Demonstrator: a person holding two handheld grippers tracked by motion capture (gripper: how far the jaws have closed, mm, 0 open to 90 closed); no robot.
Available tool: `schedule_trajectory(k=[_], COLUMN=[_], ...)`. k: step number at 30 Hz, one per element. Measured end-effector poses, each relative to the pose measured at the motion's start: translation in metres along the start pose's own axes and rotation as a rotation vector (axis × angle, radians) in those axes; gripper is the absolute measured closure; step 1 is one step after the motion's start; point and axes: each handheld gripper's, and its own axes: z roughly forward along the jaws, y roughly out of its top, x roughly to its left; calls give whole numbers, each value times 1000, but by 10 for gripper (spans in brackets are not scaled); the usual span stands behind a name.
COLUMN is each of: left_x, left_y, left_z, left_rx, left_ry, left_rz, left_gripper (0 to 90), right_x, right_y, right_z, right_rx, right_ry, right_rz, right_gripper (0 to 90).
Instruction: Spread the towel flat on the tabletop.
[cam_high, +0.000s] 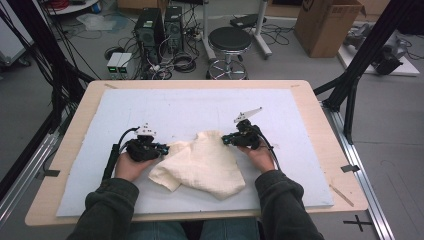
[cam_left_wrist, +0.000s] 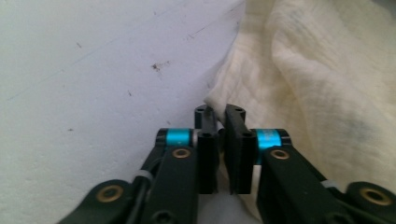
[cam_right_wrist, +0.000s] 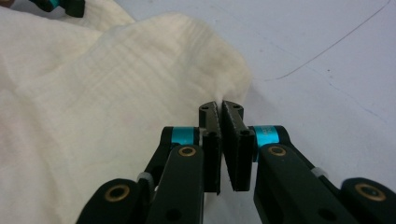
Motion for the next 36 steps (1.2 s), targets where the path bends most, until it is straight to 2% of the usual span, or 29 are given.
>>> schedule_trajectory(k=[3,4,5,6,7,8,9,10,11,12,13,14,15,17,18,21,22,23,24,25,26,27,29,30,31,32,34,35,36], left_x=[-1,-1,0,1,1,1,1,1,0,-1,-1,-1,-1,-1,-2,-2,-1,-1,1,1,1,1,1,1,1,1,2,2,2], left_y=[1,2,3,5,5,8,8,10,12,15,15,15,15,14,13,14,13,13,13,13,13,12,13,13,13,12,12,12,12], left_z=[-3,-6,-8,-13,-13,-17,-17,-19,-20,-21,-21,-19,-19,-15,-13,-14,-14,-14,-14,-14,-14,-14,-13,-13,-13,-12,-12,-12,-12], left_rx=[-21,-35,-46,-69,-69,-89,-89,-92,-98,-104,-104,-91,-91,-60,-48,-45,-43,-43,-34,-34,-33,-33,-32,-33,-33,-26,-25,-25,-27], left_ry=[14,24,29,42,42,47,47,48,50,55,55,66,66,68,69,74,75,75,83,83,85,83,82,85,85,83,85,85,93], left_rz=[-1,-7,-12,-22,-22,-30,-30,-25,-26,-25,-25,-24,-24,-18,-14,-6,-7,-7,-10,-10,-12,-10,-7,-6,-6,-6,-6,-6,-10], left_gripper=[862,863,863,865,866,866,865,865,865,865,864,864,863,862,862,862,861,860,859,859,859,859,860,860,860,860,860,860,860], right_x=[2,4,4,5,5,7,7,10,10,12,12,14,14,15,18,20,22,22,25,27,27,27,25,23,23,17,10,10,3], right_y=[1,3,3,4,4,7,7,12,12,15,15,16,16,16,14,11,7,7,6,6,7,7,10,10,10,10,9,9,7], right_z=[-5,-13,-13,-24,-24,-35,-35,-45,-45,-49,-49,-47,-47,-40,-30,-20,-10,-10,-3,-2,-3,-3,-13,-18,-18,-25,-31,-31,-34], right_rx=[-3,-11,-11,-25,-25,-30,-30,-33,-33,-16,-16,9,9,33,62,74,100,100,142,141,122,122,47,24,24,-19,-45,-45,-56], right_ry=[-6,-21,-21,-44,-44,-70,-70,-107,-107,-138,-138,-169,-169,-173,-166,-140,-67,-67,5,25,48,48,59,59,59,35,1,1,-46], right_rz=[-16,-24,-24,-30,-30,-39,-39,-56,-56,-71,-71,-86,-86,-80,-84,-82,-77,-77,-77,-79,-84,-84,-73,-59,-59,-41,-13,-13,17], right_gripper=[871,872,872,872,872,873,873,872,872,870,870,865,865,849,837,811,744,744,659,645,631,631,600,604,604,637,670,670,708])
